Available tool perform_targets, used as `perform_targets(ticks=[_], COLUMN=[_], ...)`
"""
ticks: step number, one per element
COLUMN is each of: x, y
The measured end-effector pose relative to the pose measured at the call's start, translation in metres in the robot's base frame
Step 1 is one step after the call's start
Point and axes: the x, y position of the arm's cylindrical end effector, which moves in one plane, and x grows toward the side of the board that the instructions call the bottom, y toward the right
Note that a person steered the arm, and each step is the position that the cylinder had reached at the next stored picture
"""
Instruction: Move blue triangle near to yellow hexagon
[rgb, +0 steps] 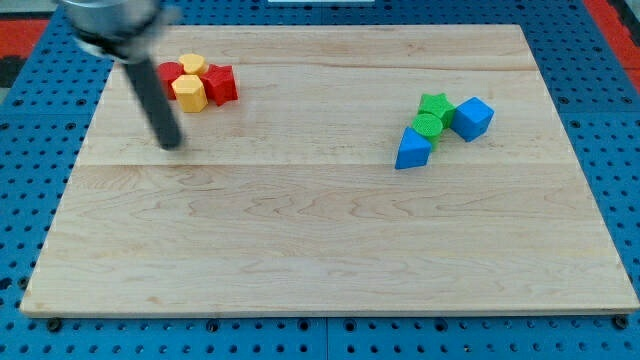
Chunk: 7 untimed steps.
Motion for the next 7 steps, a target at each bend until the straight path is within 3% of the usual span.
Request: perform_targets(ticks=[1,2,3,5,6,7], x=[0.055,0.061,0.035,0.0,0.008,0.015], y=[0.132,0.243,0.307,0.184,0.197,0.252])
